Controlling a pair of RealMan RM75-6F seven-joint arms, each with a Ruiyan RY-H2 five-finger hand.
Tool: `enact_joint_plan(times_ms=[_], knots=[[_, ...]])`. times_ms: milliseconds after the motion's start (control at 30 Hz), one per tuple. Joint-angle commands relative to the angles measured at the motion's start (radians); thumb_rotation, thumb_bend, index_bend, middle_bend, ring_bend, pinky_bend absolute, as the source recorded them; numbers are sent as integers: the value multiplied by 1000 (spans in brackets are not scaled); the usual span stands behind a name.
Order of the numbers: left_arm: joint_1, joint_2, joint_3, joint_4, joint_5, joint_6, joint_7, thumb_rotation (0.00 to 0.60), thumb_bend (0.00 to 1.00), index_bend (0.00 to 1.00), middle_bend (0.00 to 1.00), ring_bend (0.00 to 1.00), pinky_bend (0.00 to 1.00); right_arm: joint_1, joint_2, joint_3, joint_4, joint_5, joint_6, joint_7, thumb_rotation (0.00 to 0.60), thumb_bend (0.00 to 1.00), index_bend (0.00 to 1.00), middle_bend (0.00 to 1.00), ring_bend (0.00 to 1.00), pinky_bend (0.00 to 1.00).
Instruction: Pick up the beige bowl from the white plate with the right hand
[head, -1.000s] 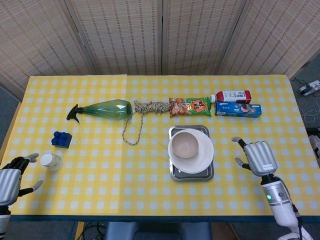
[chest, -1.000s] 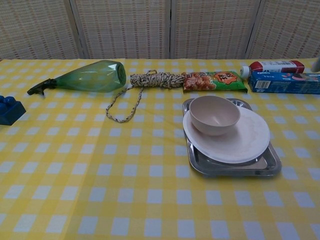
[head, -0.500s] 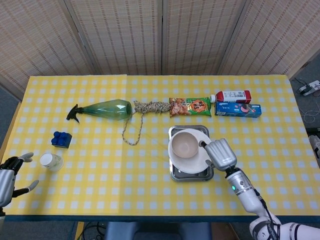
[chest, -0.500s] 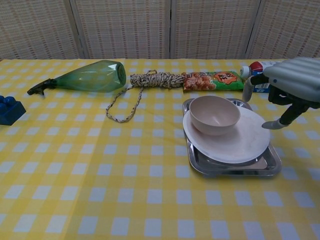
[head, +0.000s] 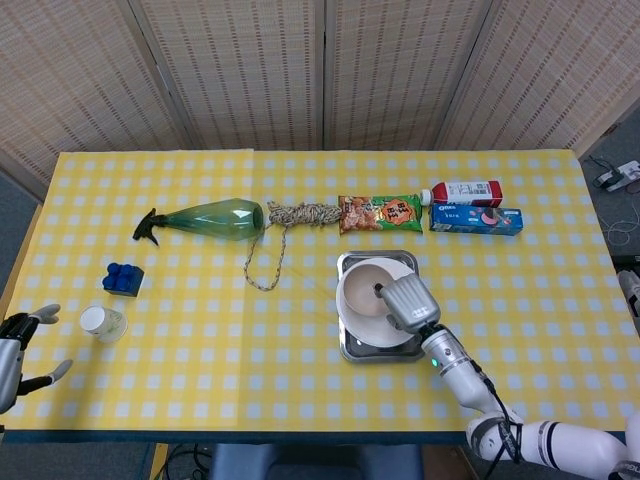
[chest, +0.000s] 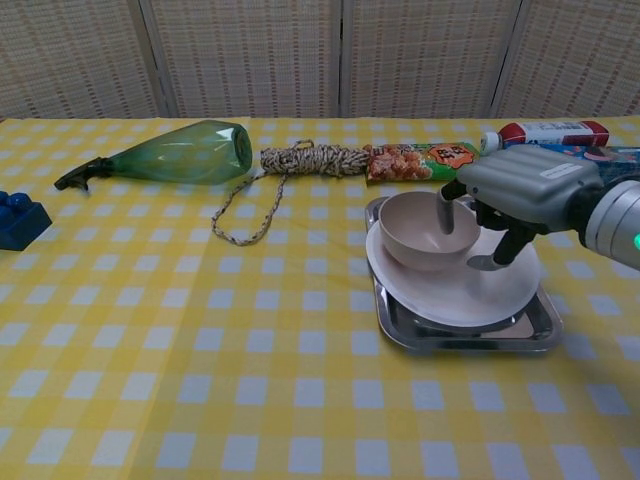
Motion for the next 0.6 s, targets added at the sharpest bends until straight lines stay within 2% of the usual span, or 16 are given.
enact_joint_plan(times_ms=[33, 133, 233, 400, 600], knots=[[1, 2, 0, 0, -1, 0, -3, 600, 0, 276, 370, 285, 468, 20, -12, -6, 10, 33, -18, -24, 600, 245, 454, 1000, 1000, 1000], [3, 4, -1, -1, 0, 3, -7, 600, 0, 276, 370, 285, 468, 35, -16, -12, 11, 59, -18, -46, 600, 270, 509, 1000, 1000, 1000], [5, 7, -1, -2, 1, 6, -10, 600, 0, 276, 370, 285, 468, 44, -15, -18, 6, 76, -13, -59, 600, 336, 642, 1000, 1000, 1000], [8, 9, -2, -2, 2, 11, -13, 600, 0, 276, 370, 285, 468, 56, 0, -28, -24, 90, 9, -83, 600, 399, 700, 1000, 1000, 1000], [10, 12, -2, -5, 0, 11, -12, 600, 0, 276, 370, 285, 468, 69, 35, -29, -115, 68, 62, -120, 600, 409, 725, 1000, 1000, 1000]])
